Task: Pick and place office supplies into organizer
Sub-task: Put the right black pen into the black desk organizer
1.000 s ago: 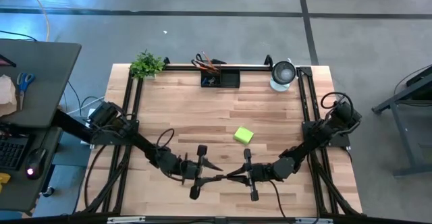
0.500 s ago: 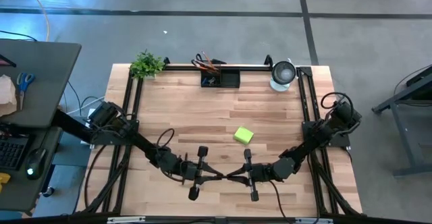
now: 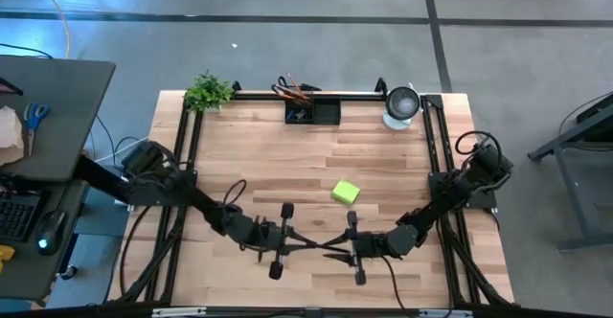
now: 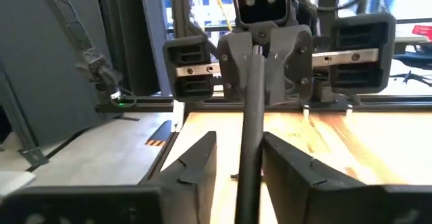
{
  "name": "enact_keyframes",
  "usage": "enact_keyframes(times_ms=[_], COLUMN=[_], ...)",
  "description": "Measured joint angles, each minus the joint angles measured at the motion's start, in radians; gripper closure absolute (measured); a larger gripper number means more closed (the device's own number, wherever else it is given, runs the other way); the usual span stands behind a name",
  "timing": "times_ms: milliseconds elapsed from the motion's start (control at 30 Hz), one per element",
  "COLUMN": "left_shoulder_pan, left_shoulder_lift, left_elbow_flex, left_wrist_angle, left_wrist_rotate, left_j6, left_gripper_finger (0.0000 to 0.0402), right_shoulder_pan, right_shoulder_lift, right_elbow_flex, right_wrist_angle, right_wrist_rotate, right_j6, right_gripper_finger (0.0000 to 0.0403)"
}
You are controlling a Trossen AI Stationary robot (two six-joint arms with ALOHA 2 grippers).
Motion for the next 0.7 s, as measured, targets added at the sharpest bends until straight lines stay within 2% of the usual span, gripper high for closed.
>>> enact_keyframes(times_ms=[267, 433, 700], left_shoulder_pan=[0.034, 0.04, 0.122], left_shoulder_lift=[-0.089, -0.134, -0.319], left_elbow_flex=[0.0, 0.0, 0.0], left_wrist_angle=[-0.179, -0.29, -0.566], left_wrist_rotate=[0.043, 0.024, -0.007], left_j6=[-0.052, -0.051, -0.025], left_gripper_finger=[0.0401, 0.0401, 0.0401], right_shoulder_pan=[0.0, 0.0, 0.043], right_shoulder_lift=[0.0, -0.002, -0.079], right_elbow_flex=[0.0, 0.0, 0.0], right_wrist_angle=[-0.019, -0.024, -0.065], right_wrist_rotate=[0.034, 0.052, 0.132], right_j6=[0.001, 0.001, -0.068], right_gripper_finger=[0.0257, 0.0249, 0.0247])
